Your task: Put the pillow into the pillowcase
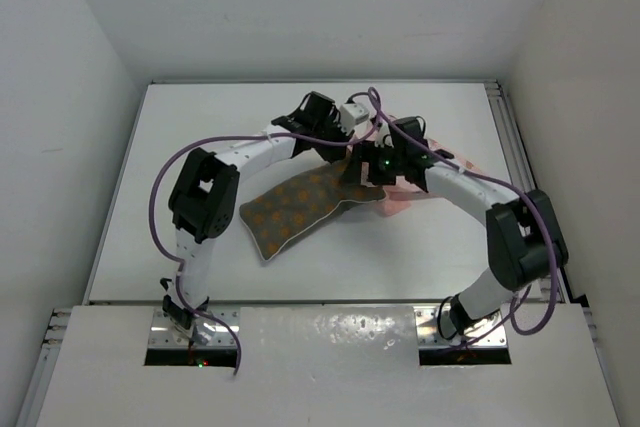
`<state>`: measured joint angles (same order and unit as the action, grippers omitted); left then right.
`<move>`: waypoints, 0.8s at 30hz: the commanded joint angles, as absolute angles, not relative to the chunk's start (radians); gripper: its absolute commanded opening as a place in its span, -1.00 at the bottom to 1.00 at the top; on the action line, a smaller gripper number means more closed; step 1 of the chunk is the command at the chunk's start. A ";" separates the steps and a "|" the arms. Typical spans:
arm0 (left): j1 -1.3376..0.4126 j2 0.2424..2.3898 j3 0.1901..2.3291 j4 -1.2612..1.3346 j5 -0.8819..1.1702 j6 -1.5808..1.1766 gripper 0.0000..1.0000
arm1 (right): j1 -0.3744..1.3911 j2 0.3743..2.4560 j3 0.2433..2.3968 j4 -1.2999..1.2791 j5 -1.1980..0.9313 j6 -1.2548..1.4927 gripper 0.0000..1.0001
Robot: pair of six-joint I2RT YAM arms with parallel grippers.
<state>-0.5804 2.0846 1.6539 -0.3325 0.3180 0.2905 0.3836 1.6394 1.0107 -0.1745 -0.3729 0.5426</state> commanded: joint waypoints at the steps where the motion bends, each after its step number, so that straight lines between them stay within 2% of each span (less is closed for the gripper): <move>1: -0.560 2.054 1.648 -0.360 0.364 0.265 -1.00 | 0.358 1.530 0.936 -0.057 -0.385 0.580 0.69; 3: -0.549 2.028 1.631 -0.419 0.347 0.297 -1.00 | 0.324 1.465 0.846 -0.005 -0.339 0.606 0.79; 4: -0.549 2.019 1.615 -0.457 0.312 0.331 -1.00 | 0.312 1.444 0.816 0.032 -0.328 0.633 0.75; 5: -0.548 2.011 1.611 -0.475 0.287 0.348 -1.00 | 0.290 1.410 0.790 0.073 -0.325 0.643 0.59; 6: -0.552 1.996 1.606 -0.495 0.252 0.368 -1.00 | 0.278 1.395 0.738 0.093 -0.330 0.662 -0.29; 7: -0.554 1.987 1.597 -0.527 0.235 0.395 -1.00 | 0.269 1.384 0.718 0.107 -0.324 0.678 -0.81; 8: -0.560 1.970 1.594 -0.544 0.209 0.403 -1.00 | 0.255 1.359 0.681 0.123 -0.310 0.690 -1.00; 12: -0.594 1.927 1.592 -0.595 0.143 0.443 -1.00 | 0.233 1.336 0.638 0.127 -0.279 0.700 -1.00; 13: -0.604 1.919 1.598 -0.613 0.134 0.463 -1.00 | 0.226 1.333 0.638 0.118 -0.264 0.696 -0.72; 14: -0.624 1.904 1.603 -0.624 0.127 0.472 -0.97 | 0.225 1.330 0.628 0.107 -0.255 0.692 -0.61; 15: -0.632 1.898 1.611 -0.638 0.118 0.482 -0.83 | 0.225 1.324 0.620 0.106 -0.246 0.686 -0.51; 16: -0.641 1.893 1.626 -0.675 0.120 0.501 -0.46 | 0.219 1.321 0.614 0.104 -0.229 0.683 -0.42; 17: -0.659 1.882 1.635 -0.699 0.121 0.515 -0.28 | 0.219 1.316 0.598 0.101 -0.218 0.683 -0.37; 18: -0.664 1.876 1.647 -0.742 0.130 0.537 0.06 | 0.216 1.309 0.591 0.101 -0.212 0.684 -0.36; 19: -0.670 1.868 1.644 -0.759 0.136 0.544 0.17 | 0.212 1.302 0.583 0.101 -0.209 0.687 -0.36; 20: -0.678 1.850 1.626 -0.778 0.152 0.558 0.35 | 0.209 1.296 0.566 0.104 -0.206 0.693 -0.27; 22: -0.687 1.833 1.592 -0.781 0.167 0.574 0.51 | 0.209 1.296 0.551 0.112 -0.206 0.692 -0.08; 23: -0.699 1.824 1.571 -0.773 0.163 0.575 0.59 | 0.209 1.296 0.539 0.123 -0.193 0.692 0.07; 24: -0.704 1.819 1.527 -0.744 0.155 0.569 0.69 | 0.209 1.313 0.535 0.124 -0.183 0.695 0.11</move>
